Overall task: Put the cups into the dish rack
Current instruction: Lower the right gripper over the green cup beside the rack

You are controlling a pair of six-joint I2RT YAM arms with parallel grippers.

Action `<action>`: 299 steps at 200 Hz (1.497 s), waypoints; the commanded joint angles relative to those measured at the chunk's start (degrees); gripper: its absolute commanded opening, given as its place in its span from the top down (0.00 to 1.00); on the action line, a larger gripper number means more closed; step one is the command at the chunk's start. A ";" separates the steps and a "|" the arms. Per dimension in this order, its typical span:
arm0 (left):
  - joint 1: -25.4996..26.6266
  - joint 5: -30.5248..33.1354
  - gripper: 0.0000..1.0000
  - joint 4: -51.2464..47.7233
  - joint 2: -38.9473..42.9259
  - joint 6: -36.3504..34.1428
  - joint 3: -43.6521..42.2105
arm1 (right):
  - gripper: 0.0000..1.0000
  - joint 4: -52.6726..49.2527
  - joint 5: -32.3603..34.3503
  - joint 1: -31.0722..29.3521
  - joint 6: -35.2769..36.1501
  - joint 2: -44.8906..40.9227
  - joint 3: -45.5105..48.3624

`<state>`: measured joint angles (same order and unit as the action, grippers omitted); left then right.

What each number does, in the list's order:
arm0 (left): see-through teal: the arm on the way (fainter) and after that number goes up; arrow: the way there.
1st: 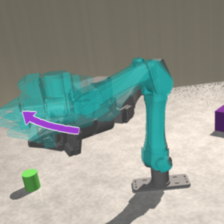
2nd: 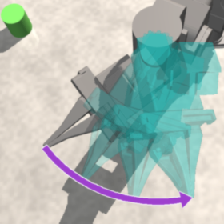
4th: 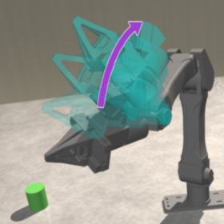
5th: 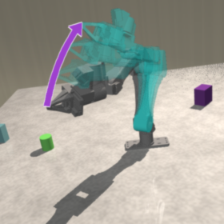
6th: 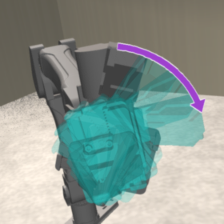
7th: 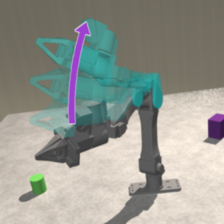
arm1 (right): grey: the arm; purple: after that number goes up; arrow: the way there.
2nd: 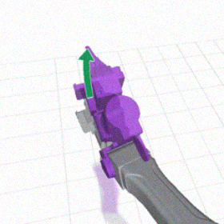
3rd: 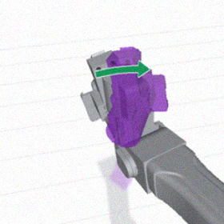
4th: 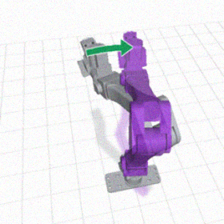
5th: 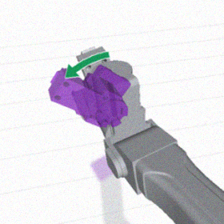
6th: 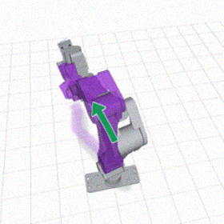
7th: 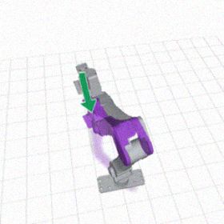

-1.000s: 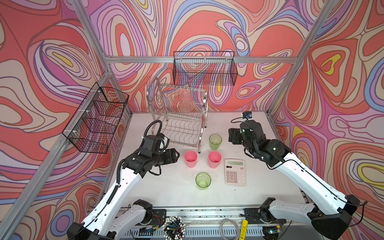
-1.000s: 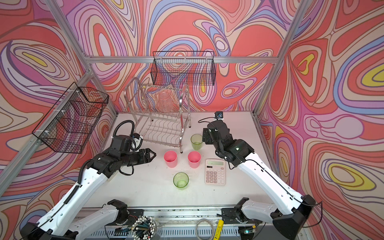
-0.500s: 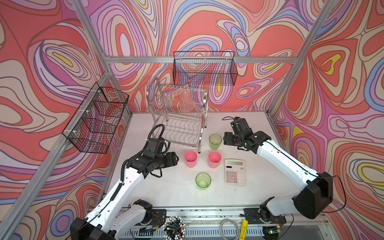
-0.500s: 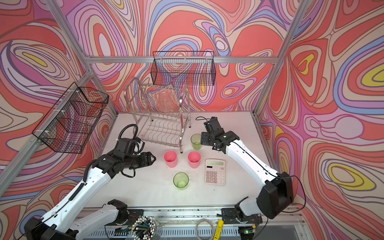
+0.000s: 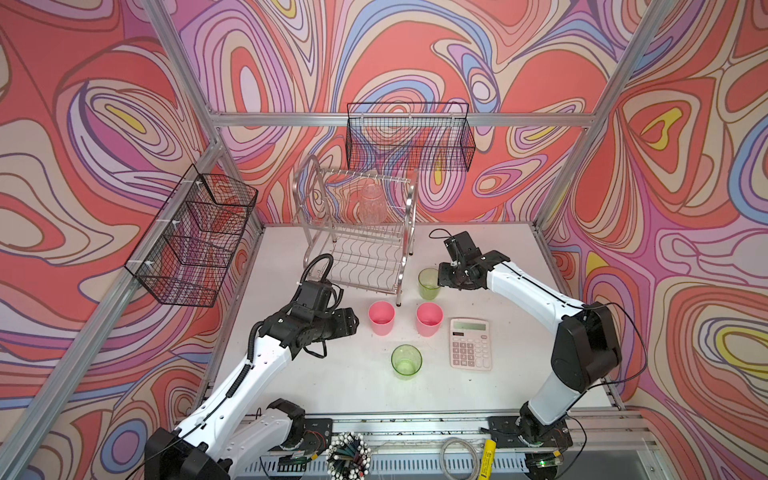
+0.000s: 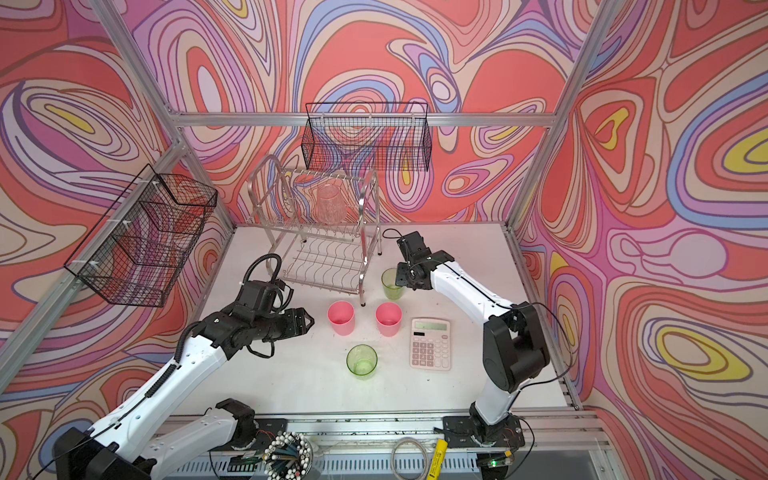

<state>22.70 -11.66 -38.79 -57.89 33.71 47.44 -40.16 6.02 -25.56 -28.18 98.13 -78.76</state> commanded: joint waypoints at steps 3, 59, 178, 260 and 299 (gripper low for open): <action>0.44 1.47 0.25 1.35 -0.45 0.08 -0.84 | 0.40 1.35 -0.88 0.48 -0.38 1.40 -0.91; 1.90 1.95 0.25 1.19 -0.14 -0.03 -1.39 | 0.40 1.49 -1.64 1.04 -0.46 6.85 -3.86; 2.43 2.26 0.25 1.17 2.25 0.63 -2.97 | 0.53 2.19 0.95 1.57 -1.53 10.59 -4.74; 3.31 2.43 0.25 2.27 1.99 1.39 -4.02 | 0.73 2.98 0.46 1.77 -1.64 11.91 -5.31; 3.58 2.66 0.25 2.39 1.82 1.68 -4.02 | 0.78 3.99 0.27 1.74 -1.92 12.03 -4.47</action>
<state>25.61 -10.04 -37.41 -56.25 34.65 44.01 -37.26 6.02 -24.03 -29.69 109.19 -84.09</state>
